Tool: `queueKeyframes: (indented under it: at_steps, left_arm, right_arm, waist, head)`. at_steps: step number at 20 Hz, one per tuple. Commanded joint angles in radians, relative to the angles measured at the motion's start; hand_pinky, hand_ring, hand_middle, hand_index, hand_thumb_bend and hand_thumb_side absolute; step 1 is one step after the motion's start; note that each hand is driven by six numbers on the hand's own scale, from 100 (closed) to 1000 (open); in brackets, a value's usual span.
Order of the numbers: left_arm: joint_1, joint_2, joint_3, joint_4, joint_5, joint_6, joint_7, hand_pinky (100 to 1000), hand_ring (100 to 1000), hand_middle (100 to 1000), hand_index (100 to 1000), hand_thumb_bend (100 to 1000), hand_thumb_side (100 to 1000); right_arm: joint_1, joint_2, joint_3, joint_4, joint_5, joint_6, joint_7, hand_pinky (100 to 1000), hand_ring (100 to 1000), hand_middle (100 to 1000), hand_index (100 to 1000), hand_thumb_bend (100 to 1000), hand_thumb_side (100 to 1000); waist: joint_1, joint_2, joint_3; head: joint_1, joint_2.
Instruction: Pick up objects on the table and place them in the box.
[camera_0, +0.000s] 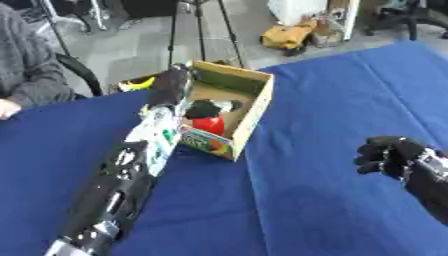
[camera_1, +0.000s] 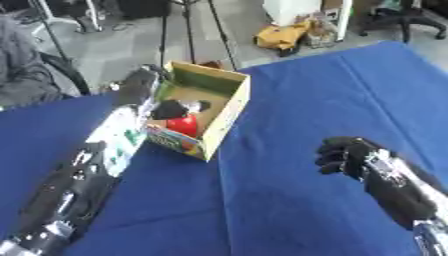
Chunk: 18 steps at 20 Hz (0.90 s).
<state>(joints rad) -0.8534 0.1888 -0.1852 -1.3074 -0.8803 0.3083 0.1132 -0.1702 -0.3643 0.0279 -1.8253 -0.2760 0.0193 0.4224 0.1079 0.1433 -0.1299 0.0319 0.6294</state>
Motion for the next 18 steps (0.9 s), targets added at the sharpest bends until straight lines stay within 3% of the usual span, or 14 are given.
queueKeyframes:
  at_steps: [1, 2, 3, 4, 8, 12, 13, 18]
  left_arm:
    - [0.064, 0.075, -0.004, -0.247, 0.177, -0.014, 0.049, 576, 513, 570, 689, 702, 798]
    - [0.108, 0.088, -0.002, -0.314, 0.234, -0.019, 0.067, 570, 508, 565, 686, 694, 793]
    - [0.157, 0.1, 0.001, -0.372, 0.287, -0.023, 0.087, 563, 503, 560, 682, 631, 789]
    - [0.202, 0.11, 0.004, -0.42, 0.333, -0.026, 0.104, 561, 502, 560, 682, 684, 788]
    - [0.375, 0.12, 0.013, -0.515, 0.475, -0.048, 0.169, 540, 487, 546, 674, 645, 774]
    - [0.504, 0.097, 0.023, -0.523, 0.585, -0.112, 0.237, 522, 476, 535, 669, 617, 764]
    - [0.528, 0.089, 0.024, -0.517, 0.603, -0.133, 0.253, 523, 478, 537, 671, 575, 749]
    - [0.611, 0.056, 0.025, -0.471, 0.647, -0.24, 0.299, 521, 479, 539, 672, 537, 782]
  right_arm:
    - [-0.002, -0.004, -0.018, -0.014, -0.003, -0.003, -0.013, 722, 738, 717, 814, 100, 788]
    - [0.0, -0.004, -0.021, -0.014, -0.004, -0.003, -0.016, 722, 738, 717, 814, 100, 787]
    - [0.001, -0.003, -0.024, -0.014, -0.005, -0.002, -0.019, 722, 738, 717, 814, 100, 786]
    - [0.002, -0.003, -0.026, -0.013, -0.006, -0.002, -0.021, 722, 738, 717, 814, 100, 785]
    - [0.006, -0.004, -0.03, -0.014, -0.006, -0.001, -0.026, 721, 737, 718, 814, 100, 784]
    - [0.007, -0.003, -0.032, -0.015, -0.009, -0.003, -0.03, 721, 738, 718, 814, 100, 782]
    - [0.007, -0.003, -0.032, -0.015, -0.01, -0.004, -0.03, 720, 738, 718, 814, 100, 784]
    - [0.006, -0.003, -0.035, -0.019, -0.016, -0.008, -0.036, 720, 738, 718, 814, 100, 777]
  waist:
    - [-0.016, -0.018, 0.024]
    - [-0.017, -0.02, 0.037]
    - [-0.018, -0.021, 0.05]
    - [-0.019, -0.022, 0.06]
    - [-0.022, -0.022, 0.093]
    - [-0.028, -0.023, 0.105]
    - [-0.029, -0.023, 0.107]
    - [-0.035, -0.024, 0.112]
  head:
    - [-0.027, 0.012]
    - [-0.034, 0.014]
    - [-0.04, 0.015]
    - [-0.044, 0.016]
    - [-0.064, 0.022]
    - [-0.072, 0.026]
    - [-0.071, 0.026]
    - [-0.075, 0.03]
